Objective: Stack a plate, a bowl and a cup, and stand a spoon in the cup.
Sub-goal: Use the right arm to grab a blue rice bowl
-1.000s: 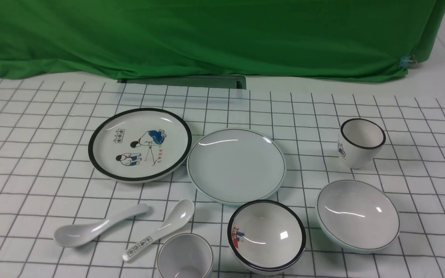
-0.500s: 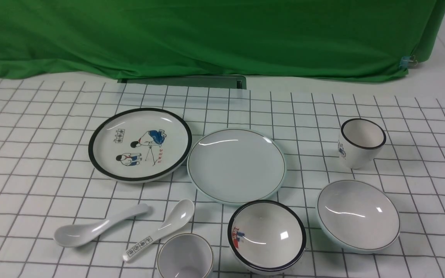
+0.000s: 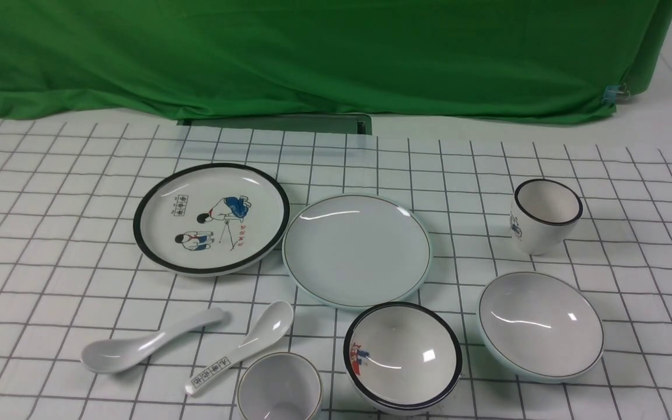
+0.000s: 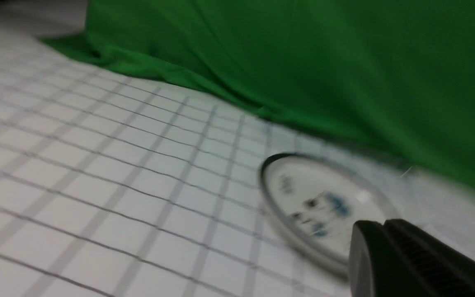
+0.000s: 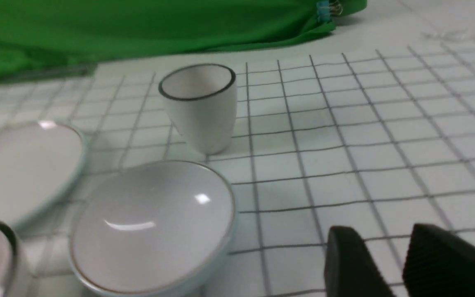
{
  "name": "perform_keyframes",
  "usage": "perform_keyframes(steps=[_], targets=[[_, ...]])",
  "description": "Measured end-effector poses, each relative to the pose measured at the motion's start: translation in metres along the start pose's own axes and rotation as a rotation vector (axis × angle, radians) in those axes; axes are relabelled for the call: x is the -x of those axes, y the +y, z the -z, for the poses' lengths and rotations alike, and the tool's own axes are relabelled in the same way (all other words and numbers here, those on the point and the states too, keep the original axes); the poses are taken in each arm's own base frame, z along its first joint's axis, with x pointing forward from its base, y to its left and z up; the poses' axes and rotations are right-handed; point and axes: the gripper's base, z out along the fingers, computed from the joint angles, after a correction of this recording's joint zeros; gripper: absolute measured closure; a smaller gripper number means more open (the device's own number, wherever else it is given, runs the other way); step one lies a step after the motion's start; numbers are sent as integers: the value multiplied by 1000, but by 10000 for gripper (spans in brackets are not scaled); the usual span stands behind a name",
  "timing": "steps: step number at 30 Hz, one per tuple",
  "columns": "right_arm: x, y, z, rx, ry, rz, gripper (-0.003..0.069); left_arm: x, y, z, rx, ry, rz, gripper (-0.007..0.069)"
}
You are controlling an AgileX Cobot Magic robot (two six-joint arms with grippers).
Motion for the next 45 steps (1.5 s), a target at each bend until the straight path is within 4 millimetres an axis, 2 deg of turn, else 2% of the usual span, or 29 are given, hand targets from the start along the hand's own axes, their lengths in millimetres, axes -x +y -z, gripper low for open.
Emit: perform_keyframes(steps=[3,4,5,6,7,11,14,19,22,24,27,29,30,31,32,33,35,36,38,40,41,43,45], targets=[[0,3,0,30,8,-337,417,5,-1,0,-26,-54,385,653],[0,3,0,35,9,-416,417,6,-1,0,-31,-59,462,653],[1,4,0,46,2,-574,417,7,-1,0,-37,-70,588,653],[1,4,0,50,-1,-615,417,7,-1,0,-39,-69,612,653],[4,5,0,65,-18,-734,417,7,-1,0,-40,-69,637,653],[5,5,0,76,-36,-778,417,7,-1,0,-41,-70,663,653],[6,5,0,75,-41,-733,417,7,-1,0,-41,-70,679,653],[6,5,0,80,-43,-648,417,10,-4,1,-47,-65,610,653],[6,8,1,118,-25,-466,445,39,-27,9,-104,-67,433,653],[8,10,2,139,-25,-393,475,48,-35,12,-102,-43,343,653],[35,21,7,197,-38,-184,613,80,-59,12,-46,96,27,653],[46,25,6,207,-31,-123,632,89,-66,7,-20,168,-66,653],[54,29,5,208,-15,-58,641,95,-70,3,-7,224,-144,653],[73,37,0,209,34,59,645,108,-79,-6,11,341,-263,653],[74,38,-1,207,48,89,645,109,-80,-10,14,365,-285,653],[86,44,-8,200,113,185,645,118,-86,-17,13,444,-353,653],[104,51,-16,199,177,298,645,124,-92,-26,4,518,-418,653],[117,59,-30,202,315,441,645,127,-98,-39,-25,605,-496,653],[125,66,-46,210,470,523,645,126,-102,-47,-56,689,-575,653],[129,71,-66,216,631,565,645,120,-105,-54,-81,802,-658,653],[128,72,-67,217,659,570,645,118,-105,-56,-76,820,-673,653],[124,76,-92,216,821,582,645,107,-107,-68,-72,993,-774,653],[119,78,-109,210,899,578,643,101,-110,-77,-67,1088,-830,653]])
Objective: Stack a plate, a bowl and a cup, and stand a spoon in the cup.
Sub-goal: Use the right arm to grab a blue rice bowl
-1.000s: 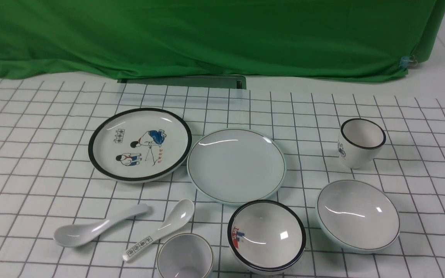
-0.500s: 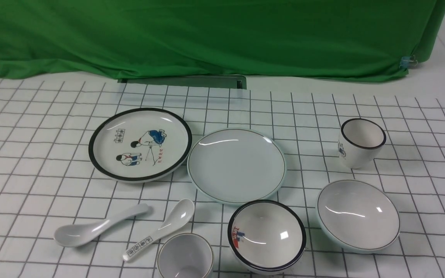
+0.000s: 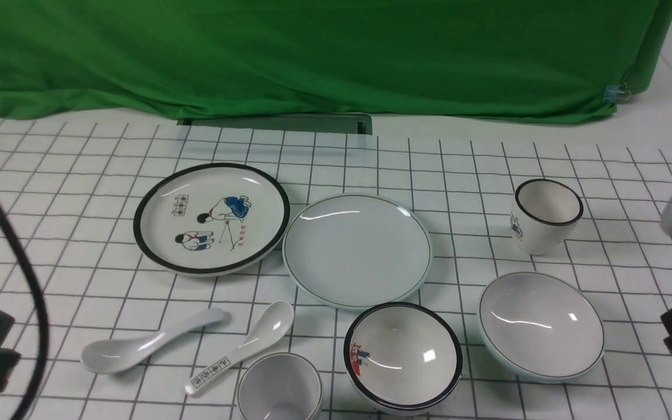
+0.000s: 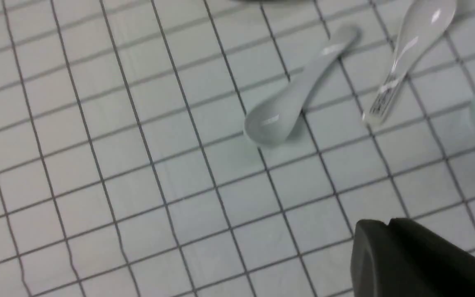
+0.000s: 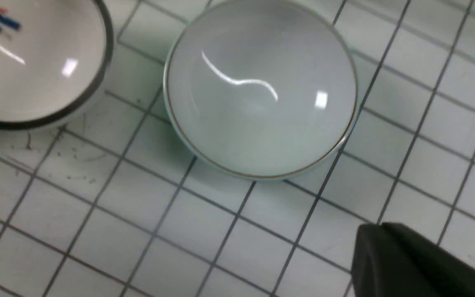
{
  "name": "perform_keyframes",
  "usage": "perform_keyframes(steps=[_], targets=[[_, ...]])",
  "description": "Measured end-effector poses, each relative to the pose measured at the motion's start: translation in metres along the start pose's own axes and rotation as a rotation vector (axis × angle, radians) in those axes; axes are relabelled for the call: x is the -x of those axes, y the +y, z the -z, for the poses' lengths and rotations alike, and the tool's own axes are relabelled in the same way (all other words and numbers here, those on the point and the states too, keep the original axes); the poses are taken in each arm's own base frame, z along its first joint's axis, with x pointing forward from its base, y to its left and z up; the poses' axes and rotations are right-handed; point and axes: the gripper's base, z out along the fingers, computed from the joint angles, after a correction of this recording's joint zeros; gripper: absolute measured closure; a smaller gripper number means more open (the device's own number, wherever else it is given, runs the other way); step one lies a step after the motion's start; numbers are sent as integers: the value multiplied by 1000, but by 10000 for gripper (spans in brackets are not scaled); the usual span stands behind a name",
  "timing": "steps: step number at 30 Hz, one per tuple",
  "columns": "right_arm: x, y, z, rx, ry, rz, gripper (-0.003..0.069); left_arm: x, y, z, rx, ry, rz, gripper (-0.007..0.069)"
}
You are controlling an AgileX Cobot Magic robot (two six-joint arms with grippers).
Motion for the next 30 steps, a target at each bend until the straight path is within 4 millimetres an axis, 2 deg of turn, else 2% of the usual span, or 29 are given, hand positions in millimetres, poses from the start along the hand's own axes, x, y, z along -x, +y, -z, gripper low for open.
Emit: perform_keyframes(steps=[4,5,8,9,11,12,13,15,17,18,20,24,28,30], targets=[[13,-5,-33,20,86,-18,596,32,-10,-17,-57,80,-63,653],[14,-6,-36,21,91,-19,592,34,-12,-20,-64,87,-63,653],[20,-9,-60,24,121,-42,463,63,-29,-27,-129,60,-117,653],[21,-9,-60,23,117,-44,454,64,-30,-26,-131,53,-121,653],[26,-12,-77,15,112,-49,326,82,-46,-34,-166,38,-176,653],[26,-12,-78,15,111,-49,318,83,-48,-33,-170,32,-185,653],[29,-13,-87,11,104,-55,279,89,-56,-38,-184,35,-211,653],[31,-15,-100,6,101,-69,246,94,-70,-45,-209,31,-250,653],[33,-17,-112,3,102,-86,243,96,-81,-53,-227,47,-284,653],[33,-17,-112,2,98,-87,243,96,-82,-53,-228,49,-288,653],[34,-18,-128,1,112,-110,245,96,-90,-61,-240,68,-318,653],[33,-19,-148,0,131,-145,246,98,-94,-66,-240,65,-337,653],[32,-20,-157,-1,140,-164,250,101,-92,-66,-217,44,-350,653],[32,-20,-159,-1,141,-169,312,103,-91,-67,-196,19,-360,653]])
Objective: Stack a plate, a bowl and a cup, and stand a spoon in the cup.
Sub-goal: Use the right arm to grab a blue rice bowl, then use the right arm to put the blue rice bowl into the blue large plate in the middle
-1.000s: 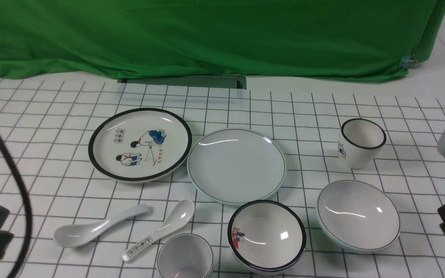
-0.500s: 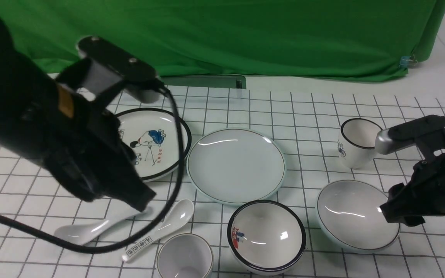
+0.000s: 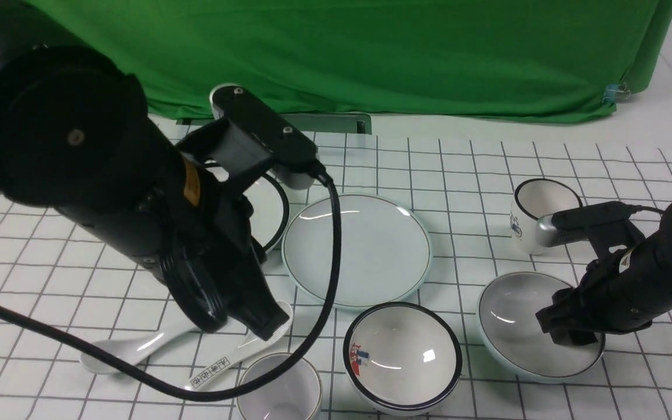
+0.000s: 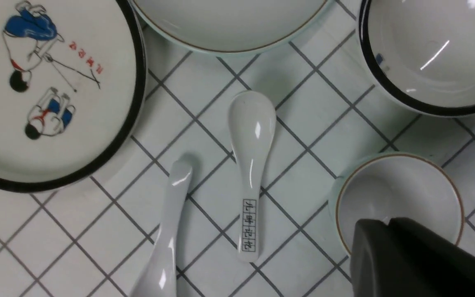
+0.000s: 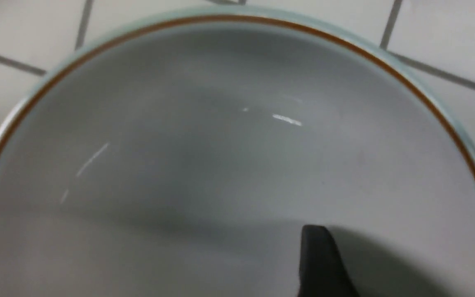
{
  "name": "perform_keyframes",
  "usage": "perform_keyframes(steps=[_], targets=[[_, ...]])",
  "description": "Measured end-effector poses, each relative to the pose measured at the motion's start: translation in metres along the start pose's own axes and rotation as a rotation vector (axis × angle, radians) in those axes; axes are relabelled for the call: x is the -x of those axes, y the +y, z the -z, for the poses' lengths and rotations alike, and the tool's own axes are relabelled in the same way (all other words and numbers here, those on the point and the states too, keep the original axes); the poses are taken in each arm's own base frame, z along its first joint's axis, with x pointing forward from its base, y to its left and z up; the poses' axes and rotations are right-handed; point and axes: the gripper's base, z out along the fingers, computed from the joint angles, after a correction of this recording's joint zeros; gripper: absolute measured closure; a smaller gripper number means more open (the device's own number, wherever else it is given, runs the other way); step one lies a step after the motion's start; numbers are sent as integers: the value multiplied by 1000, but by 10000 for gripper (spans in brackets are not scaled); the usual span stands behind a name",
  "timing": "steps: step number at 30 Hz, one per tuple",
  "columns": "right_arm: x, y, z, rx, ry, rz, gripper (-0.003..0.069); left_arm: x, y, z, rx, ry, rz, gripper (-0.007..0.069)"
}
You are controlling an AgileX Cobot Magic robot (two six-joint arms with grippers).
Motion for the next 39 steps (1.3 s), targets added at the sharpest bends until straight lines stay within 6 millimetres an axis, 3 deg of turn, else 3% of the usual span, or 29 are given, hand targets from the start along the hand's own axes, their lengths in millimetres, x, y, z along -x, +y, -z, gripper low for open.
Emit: perform_keyframes(steps=[2,3,6,11,15,16,18,22,24,27,34,39], targets=[[2,0,2,1,-11,-9,370,1,1,0,12,-11,-7,653],[6,0,6,1,-32,-16,453,2,3,0,28,-24,-16,653],[14,2,22,16,-48,-13,552,4,4,0,49,-47,-27,653],[34,17,50,28,-66,105,577,7,17,1,78,-101,24,653],[62,40,73,54,-154,193,577,5,32,1,106,-116,102,653],[79,53,83,78,-210,221,577,2,41,1,122,-110,133,653],[95,63,86,100,-244,230,577,-1,48,1,134,-101,157,653],[125,78,76,148,-273,222,577,-6,59,2,154,-84,198,653],[144,85,58,199,-270,181,577,-8,62,2,161,-78,206,653],[157,91,34,242,-247,141,577,-8,63,2,161,-77,209,653],[162,95,-21,263,-155,101,575,-8,63,2,159,-77,212,653],[163,96,-25,273,-154,87,544,-7,63,2,160,-91,213,653]])
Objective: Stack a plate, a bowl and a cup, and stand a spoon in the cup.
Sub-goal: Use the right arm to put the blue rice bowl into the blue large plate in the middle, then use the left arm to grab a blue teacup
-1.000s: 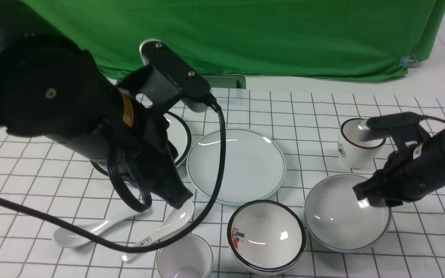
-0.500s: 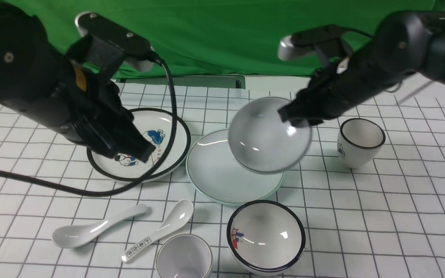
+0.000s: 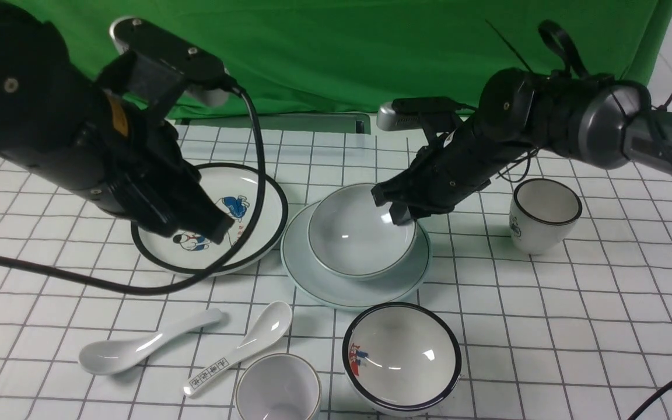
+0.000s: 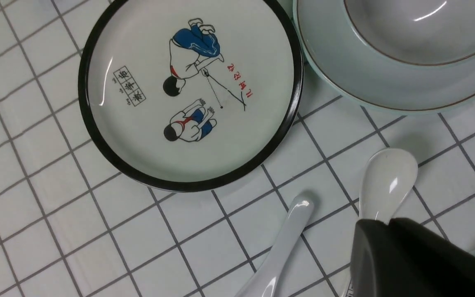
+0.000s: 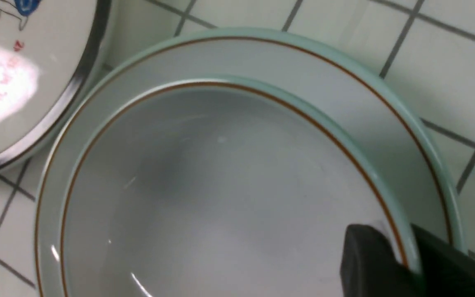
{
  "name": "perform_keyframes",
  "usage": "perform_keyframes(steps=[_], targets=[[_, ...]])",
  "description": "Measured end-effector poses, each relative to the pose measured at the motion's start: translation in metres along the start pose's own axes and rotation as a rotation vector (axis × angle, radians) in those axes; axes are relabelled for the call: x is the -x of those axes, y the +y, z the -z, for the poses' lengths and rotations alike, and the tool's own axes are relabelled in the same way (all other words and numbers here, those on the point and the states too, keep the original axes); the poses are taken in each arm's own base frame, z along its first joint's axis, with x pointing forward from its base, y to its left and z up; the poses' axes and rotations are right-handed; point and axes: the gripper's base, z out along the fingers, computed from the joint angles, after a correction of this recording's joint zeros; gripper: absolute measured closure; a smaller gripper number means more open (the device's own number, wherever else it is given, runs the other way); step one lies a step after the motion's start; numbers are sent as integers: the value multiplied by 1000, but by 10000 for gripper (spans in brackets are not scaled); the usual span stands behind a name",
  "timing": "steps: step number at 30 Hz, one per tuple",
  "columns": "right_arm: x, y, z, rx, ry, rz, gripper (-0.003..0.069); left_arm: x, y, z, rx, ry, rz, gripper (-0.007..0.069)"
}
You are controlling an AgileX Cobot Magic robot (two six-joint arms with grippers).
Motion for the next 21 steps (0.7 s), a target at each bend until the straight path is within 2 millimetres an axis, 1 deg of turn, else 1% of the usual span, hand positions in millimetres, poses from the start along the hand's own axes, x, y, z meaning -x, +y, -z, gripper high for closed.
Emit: perform_keyframes(steps=[2,3,4,5,6,7,8,9,10,11,13,14,15,16,17,19,20,21], targets=[[0,0,0,0,-1,0,499,1,0,0,-2,-9,3,653],[0,0,-1,-1,0,1,494,1,0,0,-2,-10,3,653],[0,0,-1,-1,2,1,437,1,0,0,-7,-11,7,652],[-1,0,-1,0,8,3,395,1,-1,0,-11,-12,10,648],[-1,0,-1,2,15,5,368,1,-1,0,-13,-12,12,643],[-2,0,0,5,26,12,309,1,-2,0,-18,-13,16,629],[-2,1,2,7,33,23,277,1,-2,0,-25,-13,21,614],[-3,1,3,9,38,29,262,1,-2,0,-26,-13,22,610],[-3,3,8,11,52,60,219,1,-4,0,-45,-7,36,575],[-3,5,17,9,62,96,198,0,-6,-1,-65,5,50,535],[1,7,37,-6,73,153,179,-2,-13,-3,-101,44,43,456],[4,8,55,-26,75,192,176,-3,-18,-6,-121,72,29,405],[6,9,58,-32,67,199,175,-3,-20,-7,-129,79,23,383],[9,10,82,-64,75,242,173,-4,-29,-15,-152,109,-2,307],[11,10,97,-85,72,264,172,-4,-35,-20,-162,118,-14,263],[12,12,136,-147,60,309,171,-8,-46,-37,-179,152,-13,156],[12,12,140,-152,59,312,172,-8,-47,-39,-180,154,-11,148],[11,13,157,-181,49,328,172,-10,-50,-46,-181,168,1,111]])
